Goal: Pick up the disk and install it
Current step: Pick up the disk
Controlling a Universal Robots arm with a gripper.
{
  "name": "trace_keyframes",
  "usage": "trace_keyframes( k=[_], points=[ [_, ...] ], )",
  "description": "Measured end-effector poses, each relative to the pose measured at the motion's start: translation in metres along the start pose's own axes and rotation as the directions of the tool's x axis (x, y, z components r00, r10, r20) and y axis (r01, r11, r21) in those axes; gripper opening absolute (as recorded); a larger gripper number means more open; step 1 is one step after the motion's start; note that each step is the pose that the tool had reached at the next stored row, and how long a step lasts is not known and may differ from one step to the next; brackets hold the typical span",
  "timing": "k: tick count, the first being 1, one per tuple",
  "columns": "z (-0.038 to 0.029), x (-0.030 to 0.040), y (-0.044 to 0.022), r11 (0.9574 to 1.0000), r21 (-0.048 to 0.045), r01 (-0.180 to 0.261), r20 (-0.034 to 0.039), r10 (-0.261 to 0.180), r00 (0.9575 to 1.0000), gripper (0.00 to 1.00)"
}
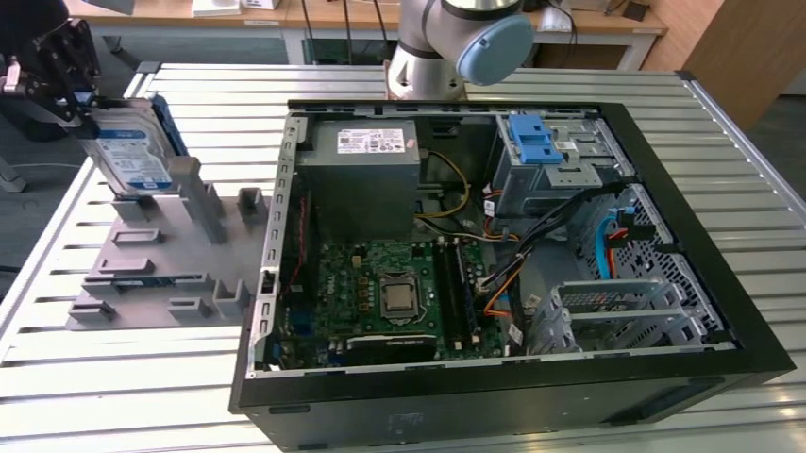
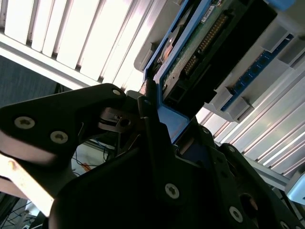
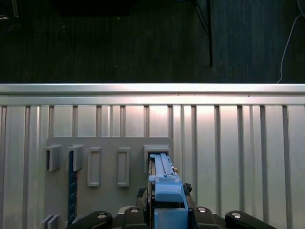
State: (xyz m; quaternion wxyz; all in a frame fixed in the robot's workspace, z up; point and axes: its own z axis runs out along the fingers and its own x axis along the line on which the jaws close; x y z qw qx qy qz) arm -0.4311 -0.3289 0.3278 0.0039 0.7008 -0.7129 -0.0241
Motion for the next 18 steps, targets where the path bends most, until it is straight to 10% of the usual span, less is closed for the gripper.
trace_keyframes(
  k=[18],
  points=[
    [-0.0138, -0.0004, 0.0006, 1.0, 0.0002, 0.0, 0.0001, 0.0, 1.0, 0.37]
  ],
)
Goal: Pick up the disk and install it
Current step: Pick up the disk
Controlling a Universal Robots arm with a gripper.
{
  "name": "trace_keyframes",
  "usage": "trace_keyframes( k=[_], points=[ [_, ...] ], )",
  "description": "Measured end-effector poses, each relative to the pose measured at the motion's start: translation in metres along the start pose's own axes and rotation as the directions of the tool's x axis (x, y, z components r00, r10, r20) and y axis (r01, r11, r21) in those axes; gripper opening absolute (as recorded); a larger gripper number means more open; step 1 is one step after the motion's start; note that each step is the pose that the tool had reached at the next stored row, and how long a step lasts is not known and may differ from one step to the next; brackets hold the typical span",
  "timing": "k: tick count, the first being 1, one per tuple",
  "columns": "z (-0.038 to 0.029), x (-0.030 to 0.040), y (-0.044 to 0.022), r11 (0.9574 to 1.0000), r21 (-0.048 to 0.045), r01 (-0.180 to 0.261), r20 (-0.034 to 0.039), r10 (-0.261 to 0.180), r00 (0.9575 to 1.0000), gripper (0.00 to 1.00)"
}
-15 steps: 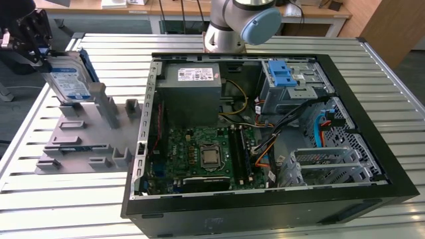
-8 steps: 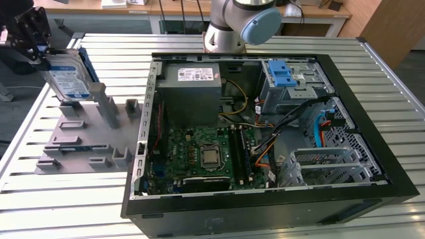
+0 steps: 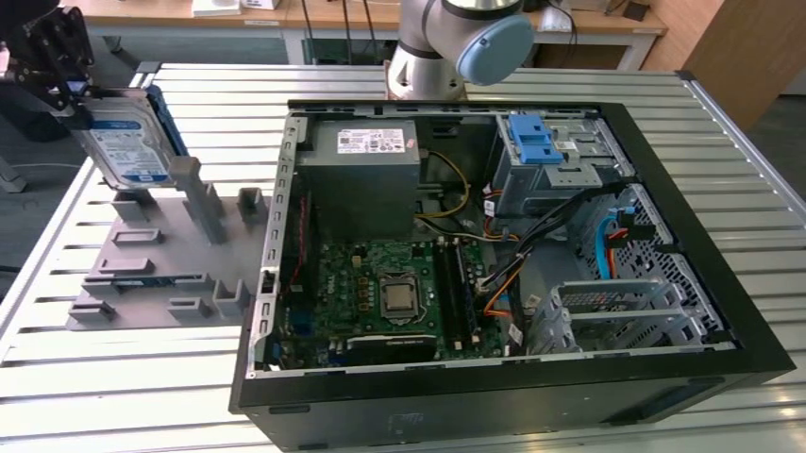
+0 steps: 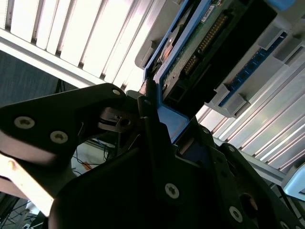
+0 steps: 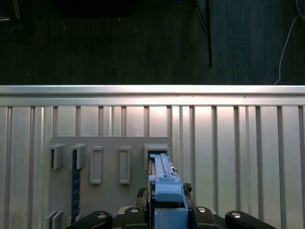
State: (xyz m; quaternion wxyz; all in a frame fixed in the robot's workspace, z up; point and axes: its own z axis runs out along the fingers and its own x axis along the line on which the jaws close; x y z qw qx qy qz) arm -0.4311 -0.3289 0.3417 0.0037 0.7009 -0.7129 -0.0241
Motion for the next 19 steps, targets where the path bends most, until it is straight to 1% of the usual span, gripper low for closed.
trace_keyframes(
  k=[11, 19],
  points=[
    [-0.0012, 0.0, 0.0, 1.0, 0.0, 0.0, 0.0, 0.0, 1.0, 0.37],
    [-0.0036, -0.0001, 0.0001, 1.0, 0.0001, 0.0, 0.0, 0.0, 1.0, 0.37]
  ],
)
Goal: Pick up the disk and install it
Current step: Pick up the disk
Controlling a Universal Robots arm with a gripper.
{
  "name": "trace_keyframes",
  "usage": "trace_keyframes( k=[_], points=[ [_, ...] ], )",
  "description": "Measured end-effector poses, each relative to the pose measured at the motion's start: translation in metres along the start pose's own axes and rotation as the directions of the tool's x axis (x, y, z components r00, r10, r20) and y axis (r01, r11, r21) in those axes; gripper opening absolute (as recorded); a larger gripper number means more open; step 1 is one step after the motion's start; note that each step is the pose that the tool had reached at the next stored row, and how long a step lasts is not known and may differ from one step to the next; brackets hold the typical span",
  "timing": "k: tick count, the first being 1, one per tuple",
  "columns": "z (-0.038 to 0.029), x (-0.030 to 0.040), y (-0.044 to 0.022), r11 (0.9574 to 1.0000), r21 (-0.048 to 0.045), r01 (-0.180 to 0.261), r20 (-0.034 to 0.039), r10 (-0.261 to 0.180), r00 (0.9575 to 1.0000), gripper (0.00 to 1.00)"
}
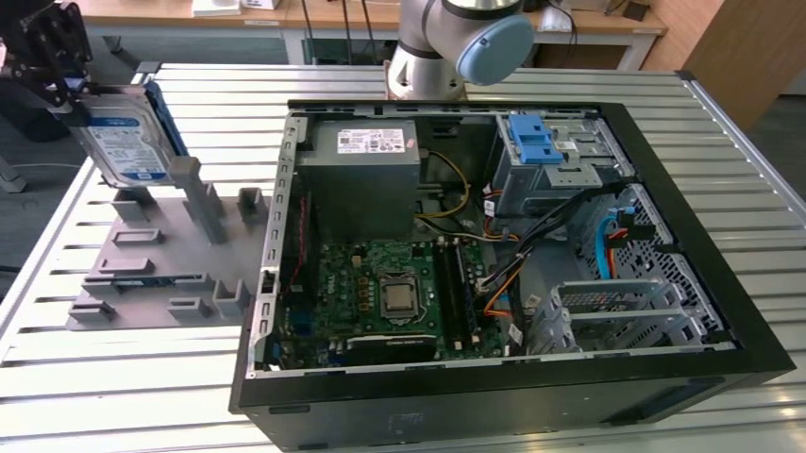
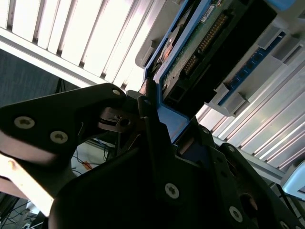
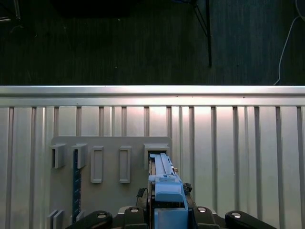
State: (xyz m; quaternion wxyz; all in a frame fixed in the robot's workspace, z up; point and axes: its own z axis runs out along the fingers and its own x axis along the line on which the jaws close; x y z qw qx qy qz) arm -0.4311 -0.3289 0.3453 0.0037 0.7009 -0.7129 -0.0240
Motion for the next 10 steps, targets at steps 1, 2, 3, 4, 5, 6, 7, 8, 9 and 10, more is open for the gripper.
trace_keyframes(
  k=[1, 2, 3, 4, 5, 6, 7, 8, 9, 10],
  points=[
    [-0.0004, 0.0, 0.0, 1.0, -0.0002, 0.0, -0.0001, 0.0, 1.0, 0.37],
    [-0.001, 0.0, 0.0, 1.0, -0.0003, 0.0, -0.0002, 0.0, 1.0, 0.37],
    [-0.0013, 0.0, 0.0, 1.0, -0.0003, 0.0, -0.0001, 0.0, 1.0, 0.37],
    [-0.0016, 0.0, 0.0001, 1.0, -0.0001, 0.0, -0.0001, 0.0, 1.0, 0.37],
    [-0.0021, -0.0001, 0.0001, 1.0, -0.0002, 0.0, -0.0001, 0.0, 1.0, 0.37],
    [-0.0027, -0.0001, 0.0001, 1.0, -0.0003, 0.0, -0.0001, 0.0, 1.0, 0.37],
    [-0.0033, -0.0001, 0.0001, 1.0, -0.0002, 0.0, -0.0001, 0.0, 1.0, 0.37],
    [-0.0039, -0.0001, 0.0002, 1.0, -0.0002, 0.0, -0.0001, 0.0, 1.0, 0.37],
    [-0.0046, -0.0001, 0.0002, 1.0, -0.0002, 0.0, -0.0001, 0.0, 1.0, 0.37],
    [-0.0053, -0.0002, 0.0002, 1.0, -0.0002, 0.0, -0.0001, 0.0, 1.0, 0.37]
  ],
)
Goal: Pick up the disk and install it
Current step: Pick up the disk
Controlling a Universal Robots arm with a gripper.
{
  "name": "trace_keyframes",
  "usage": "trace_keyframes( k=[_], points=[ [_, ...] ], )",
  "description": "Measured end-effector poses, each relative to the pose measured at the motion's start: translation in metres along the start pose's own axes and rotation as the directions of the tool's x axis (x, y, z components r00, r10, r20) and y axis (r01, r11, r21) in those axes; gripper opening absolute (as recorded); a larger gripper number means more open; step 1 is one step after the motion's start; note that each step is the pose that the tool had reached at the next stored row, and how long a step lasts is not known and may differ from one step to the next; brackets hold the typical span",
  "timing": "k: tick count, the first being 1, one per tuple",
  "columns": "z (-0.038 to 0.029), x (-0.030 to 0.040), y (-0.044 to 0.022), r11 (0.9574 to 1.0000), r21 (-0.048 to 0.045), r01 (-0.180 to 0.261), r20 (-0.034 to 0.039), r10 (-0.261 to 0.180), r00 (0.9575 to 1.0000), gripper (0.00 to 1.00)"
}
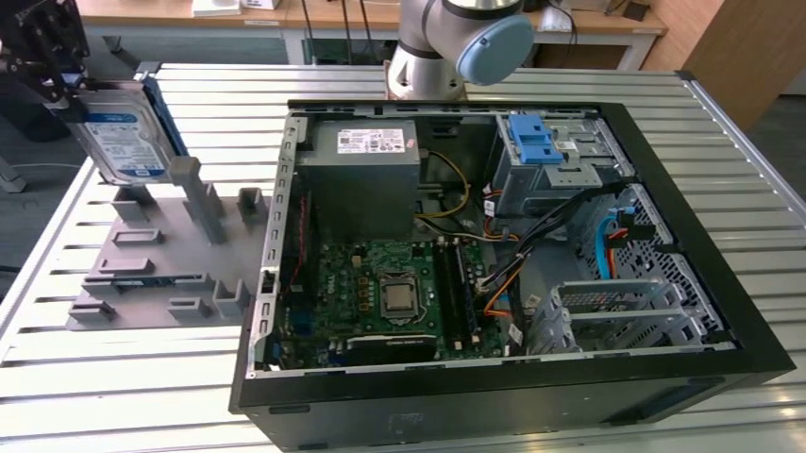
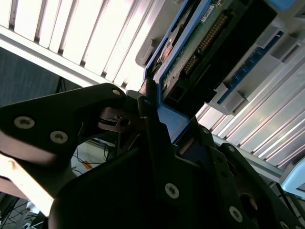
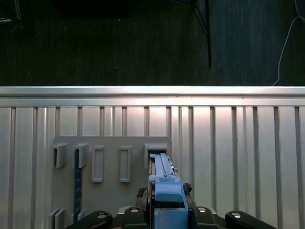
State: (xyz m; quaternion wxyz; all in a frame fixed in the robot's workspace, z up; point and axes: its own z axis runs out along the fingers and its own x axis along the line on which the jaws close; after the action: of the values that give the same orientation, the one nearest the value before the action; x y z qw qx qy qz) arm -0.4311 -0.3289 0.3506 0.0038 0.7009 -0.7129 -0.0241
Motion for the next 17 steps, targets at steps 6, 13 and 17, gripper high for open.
trace_keyframes(
  k=[6, 13, 17],
  points=[
    [-0.0036, -0.0001, 0.0002, 1.0, 0.0, 0.0, 0.0033, 0.0, 1.0, 0.37],
    [-0.0073, -0.0002, 0.0003, 1.0, -0.0002, 0.0, 0.0096, 0.0, 1.0, 0.37],
    [-0.0107, -0.0003, 0.0004, 1.0, -0.0002, 0.0, 0.0096, 0.0, 1.0, 0.37]
  ],
)
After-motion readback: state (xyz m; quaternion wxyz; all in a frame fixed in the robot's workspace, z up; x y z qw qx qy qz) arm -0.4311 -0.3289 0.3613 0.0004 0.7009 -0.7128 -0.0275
